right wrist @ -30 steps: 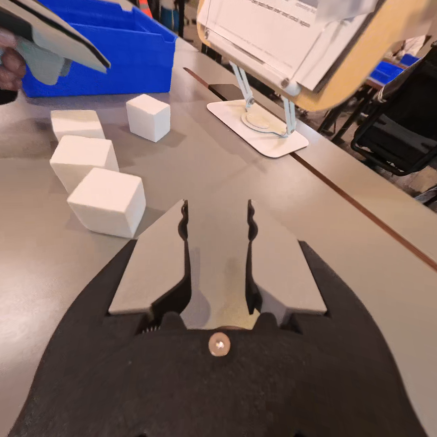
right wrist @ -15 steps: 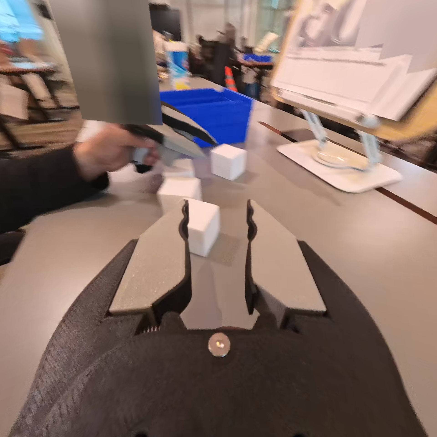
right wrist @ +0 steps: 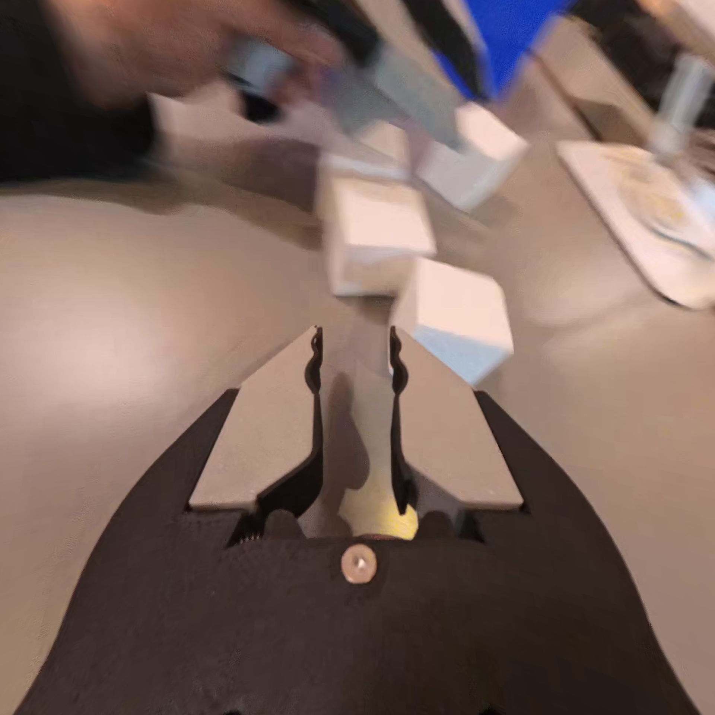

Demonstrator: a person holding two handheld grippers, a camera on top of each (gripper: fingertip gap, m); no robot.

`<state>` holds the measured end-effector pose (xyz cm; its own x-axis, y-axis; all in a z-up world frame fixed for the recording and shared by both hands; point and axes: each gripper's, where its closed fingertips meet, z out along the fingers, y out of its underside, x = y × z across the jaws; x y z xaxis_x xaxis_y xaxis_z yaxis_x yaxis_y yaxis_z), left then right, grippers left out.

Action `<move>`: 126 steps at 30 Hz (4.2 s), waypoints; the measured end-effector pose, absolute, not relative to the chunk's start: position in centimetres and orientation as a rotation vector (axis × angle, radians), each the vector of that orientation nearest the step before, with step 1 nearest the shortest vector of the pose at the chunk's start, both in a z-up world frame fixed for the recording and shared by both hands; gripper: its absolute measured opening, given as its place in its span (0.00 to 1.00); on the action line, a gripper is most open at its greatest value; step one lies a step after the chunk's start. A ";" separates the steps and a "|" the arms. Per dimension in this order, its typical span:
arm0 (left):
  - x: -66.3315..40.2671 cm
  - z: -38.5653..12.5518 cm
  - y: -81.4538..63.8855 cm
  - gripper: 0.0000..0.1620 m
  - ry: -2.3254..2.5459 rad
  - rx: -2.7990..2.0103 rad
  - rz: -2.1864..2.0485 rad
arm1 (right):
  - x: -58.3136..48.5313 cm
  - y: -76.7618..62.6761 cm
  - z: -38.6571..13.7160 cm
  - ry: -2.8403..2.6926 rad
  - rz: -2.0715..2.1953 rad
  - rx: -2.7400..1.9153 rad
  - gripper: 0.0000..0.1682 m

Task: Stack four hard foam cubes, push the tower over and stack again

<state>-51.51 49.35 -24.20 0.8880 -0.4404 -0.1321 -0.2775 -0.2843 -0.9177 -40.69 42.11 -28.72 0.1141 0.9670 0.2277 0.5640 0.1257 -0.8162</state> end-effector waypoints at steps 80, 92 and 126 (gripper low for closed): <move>-52.7 -29.2 43.9 0.38 0.562 -2.236 -0.225 | -35.5 48.7 -25.6 -1.103 0.546 -1.603 0.17; -52.0 -23.8 43.5 0.38 0.529 -2.055 -0.234 | -35.6 48.6 -25.8 -1.110 0.540 -1.604 0.17; -37.0 -30.1 41.1 0.40 1.208 -1.983 -0.154 | -37.5 41.9 -22.9 -1.272 1.092 -1.423 0.28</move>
<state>-36.96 41.12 -30.14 0.5383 -0.7938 -0.2830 -0.6978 -0.2315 -0.6779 -37.46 41.95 -22.93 0.0769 0.9961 -0.0422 0.1925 -0.0563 -0.9797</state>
